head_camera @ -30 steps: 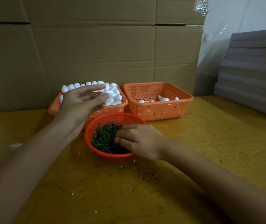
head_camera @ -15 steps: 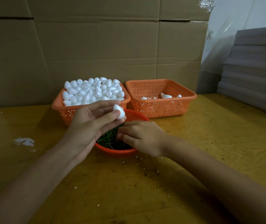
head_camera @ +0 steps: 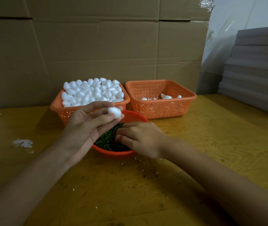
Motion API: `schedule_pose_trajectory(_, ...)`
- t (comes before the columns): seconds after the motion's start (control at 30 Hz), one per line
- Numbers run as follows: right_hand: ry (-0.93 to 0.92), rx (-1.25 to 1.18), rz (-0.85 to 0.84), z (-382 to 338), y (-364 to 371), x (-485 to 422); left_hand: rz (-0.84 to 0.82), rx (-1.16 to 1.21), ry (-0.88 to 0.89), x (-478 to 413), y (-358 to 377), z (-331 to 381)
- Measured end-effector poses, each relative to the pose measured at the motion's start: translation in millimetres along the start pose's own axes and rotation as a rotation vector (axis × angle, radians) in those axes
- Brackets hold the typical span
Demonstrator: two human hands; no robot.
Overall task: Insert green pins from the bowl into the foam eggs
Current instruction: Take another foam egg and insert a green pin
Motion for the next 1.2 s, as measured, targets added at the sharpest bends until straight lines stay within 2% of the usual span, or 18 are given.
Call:
schedule_pose_trajectory(0.27,-0.002,-0.003,0.009,-1.6,-1.7,0.9,-0.044,-0.059,0.025,0.9,-1.0,1.0)
schedule_pose_trajectory(0.5,-0.004,0.002,0.017,-1.7,-1.0,0.9,-0.034,-0.22,0.044,2.6,1.1,-1.3)
schedule_pose_trajectory(1.2,0.003,0.006,0.006,-2.6,-1.5,2.1,-0.004,-0.463,0.131,0.7,4.1,-2.9)
Point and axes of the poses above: each hand's wrist, its own x-axis away from the middle knuckle, its own y-axis out of the palm, z = x × y, the point moved 3 cm from there along -x, towards the middle knuckle, and after that the axes turned 11 degrees about -y, right-handed, at the moved point
